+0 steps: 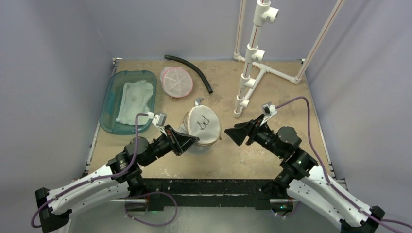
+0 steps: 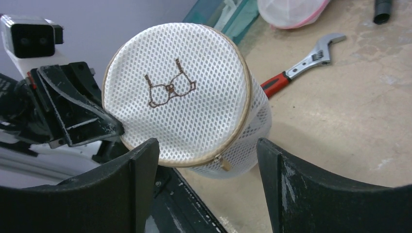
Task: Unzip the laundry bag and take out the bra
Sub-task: Unzip the laundry bag at the center of the board.
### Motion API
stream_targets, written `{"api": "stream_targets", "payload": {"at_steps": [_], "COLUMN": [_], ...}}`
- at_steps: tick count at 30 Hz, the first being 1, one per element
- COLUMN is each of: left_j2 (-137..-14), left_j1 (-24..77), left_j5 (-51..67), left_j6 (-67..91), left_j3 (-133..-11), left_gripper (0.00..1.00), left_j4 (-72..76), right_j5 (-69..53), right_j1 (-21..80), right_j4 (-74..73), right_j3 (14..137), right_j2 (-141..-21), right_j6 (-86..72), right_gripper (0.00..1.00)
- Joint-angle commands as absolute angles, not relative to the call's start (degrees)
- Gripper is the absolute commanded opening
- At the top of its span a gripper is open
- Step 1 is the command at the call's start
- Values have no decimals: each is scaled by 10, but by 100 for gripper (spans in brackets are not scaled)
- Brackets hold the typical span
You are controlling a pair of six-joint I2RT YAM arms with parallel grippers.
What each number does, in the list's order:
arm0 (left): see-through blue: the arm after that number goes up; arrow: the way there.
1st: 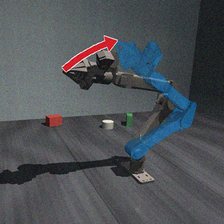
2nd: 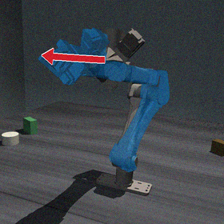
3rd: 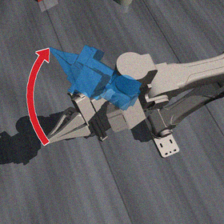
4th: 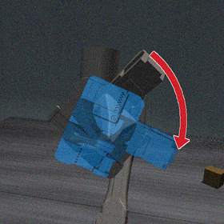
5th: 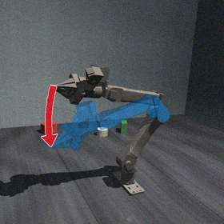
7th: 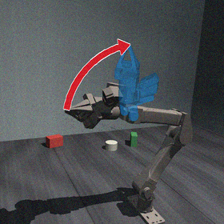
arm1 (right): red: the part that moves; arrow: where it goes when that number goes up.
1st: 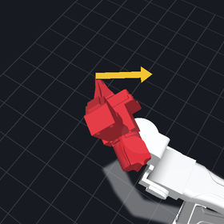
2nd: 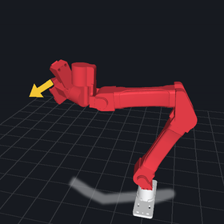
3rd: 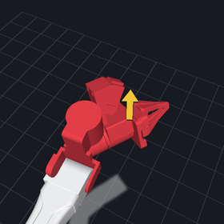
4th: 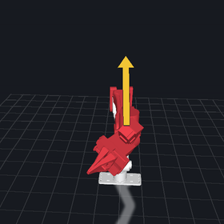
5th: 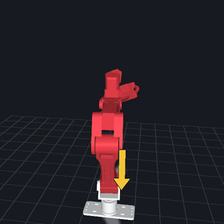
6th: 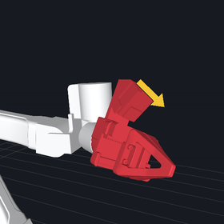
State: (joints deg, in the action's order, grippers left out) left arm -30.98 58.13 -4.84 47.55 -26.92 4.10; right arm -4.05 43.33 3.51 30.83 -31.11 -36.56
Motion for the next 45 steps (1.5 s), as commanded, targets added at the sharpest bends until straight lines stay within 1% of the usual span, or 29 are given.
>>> {"api": "stream_targets", "payload": {"at_steps": [1,8,15,22,30,36,37,39,40,42,43,45], "left_j2": [-272,-231,-227,-243,-253,-254,-254,-256,-257,-258,-257,-254], "left_j1": [578,579,579,578,579,579,579,579,578,579,578,579], "left_j5": [17,47,60,84,106,109,109,108,105,84,59,8], "left_j6": [436,435,432,433,435,432,431,430,429,426,427,430], "left_j3": [-295,-297,-302,-301,-302,-301,-301,-300,-300,-300,-302,-304], "left_gripper": [0,0,0,0,0,0,0,0,0,0,3,14], "left_j4": [62,45,37,60,73,72,71,70,65,53,38,9], "right_j5": [-181,-318,-381,-404,-393,-394,-399,-409,-410,-413,-414,-413], "right_j1": [384,319,312,311,311,310,310,310,310,310,310,310], "right_j4": [101,234,328,365,369,390,400,415,416,415,413,403], "right_j3": [304,249,229,229,218,204,201,197,198,199,200,204], "right_j2": [-322,-361,-399,-458,-481,-503,-504,-505,-502,-494,-490,-480], "right_j6": [-404,-470,-511,-520,-515,-520,-524,-531,-531,-530,-529,-522], "right_gripper": [76,76,74,68,67,63,60,46,36,23,17,2]}}
